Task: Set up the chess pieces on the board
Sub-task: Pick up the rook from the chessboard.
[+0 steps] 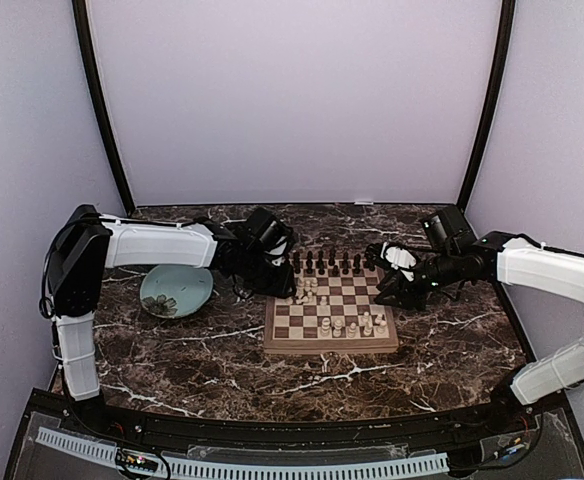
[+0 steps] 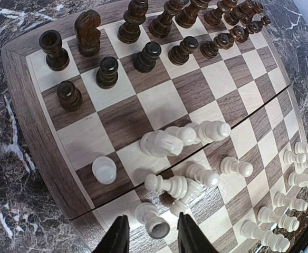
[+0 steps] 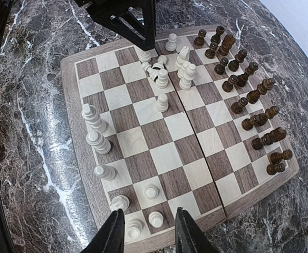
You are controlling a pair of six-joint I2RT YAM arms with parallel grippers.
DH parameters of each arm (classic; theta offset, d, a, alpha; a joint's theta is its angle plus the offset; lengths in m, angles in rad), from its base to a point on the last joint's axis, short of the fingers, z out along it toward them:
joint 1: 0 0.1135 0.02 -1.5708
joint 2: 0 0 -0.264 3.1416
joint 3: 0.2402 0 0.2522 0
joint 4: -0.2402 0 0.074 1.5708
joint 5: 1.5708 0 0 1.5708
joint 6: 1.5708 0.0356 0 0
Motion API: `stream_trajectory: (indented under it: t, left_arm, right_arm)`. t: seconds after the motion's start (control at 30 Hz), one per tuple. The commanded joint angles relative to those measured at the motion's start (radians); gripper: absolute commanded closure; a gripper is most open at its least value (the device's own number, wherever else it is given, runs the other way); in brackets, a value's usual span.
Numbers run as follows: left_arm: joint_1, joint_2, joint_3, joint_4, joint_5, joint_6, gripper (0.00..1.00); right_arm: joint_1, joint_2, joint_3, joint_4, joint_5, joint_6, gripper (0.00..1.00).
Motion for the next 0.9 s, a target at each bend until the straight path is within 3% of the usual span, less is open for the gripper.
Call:
stream_trajectory:
  t: [0.0, 0.23, 0.53, 0.7, 0.87]
  left_arm:
    - [0.004, 0.007, 0.02, 0.006, 0.014, 0.003, 0.67]
    - [0.005, 0.024, 0.026, -0.004, 0.002, 0.004, 0.7]
    - [0.006, 0.01, 0.041, -0.041, -0.006, 0.014, 0.81]
    - [0.005, -0.064, 0.004, -0.075, -0.052, 0.026, 0.84]
    - [-0.008, -0.148, -0.093, -0.073, -0.001, 0.039, 0.85]
  right_arm:
    - [-0.004, -0.013, -0.012, 0.026, 0.005, -0.008, 0.65]
    - [-0.004, -0.013, -0.012, 0.025, 0.006, -0.007, 0.66]
    - [-0.003, -0.013, -0.013, 0.024, 0.007, -0.008, 0.66]
    - [-0.003, -0.013, -0.015, 0.023, 0.005, -0.01, 0.66]
    - [-0.003, -0.007, -0.013, 0.024, 0.004, -0.011, 0.66]
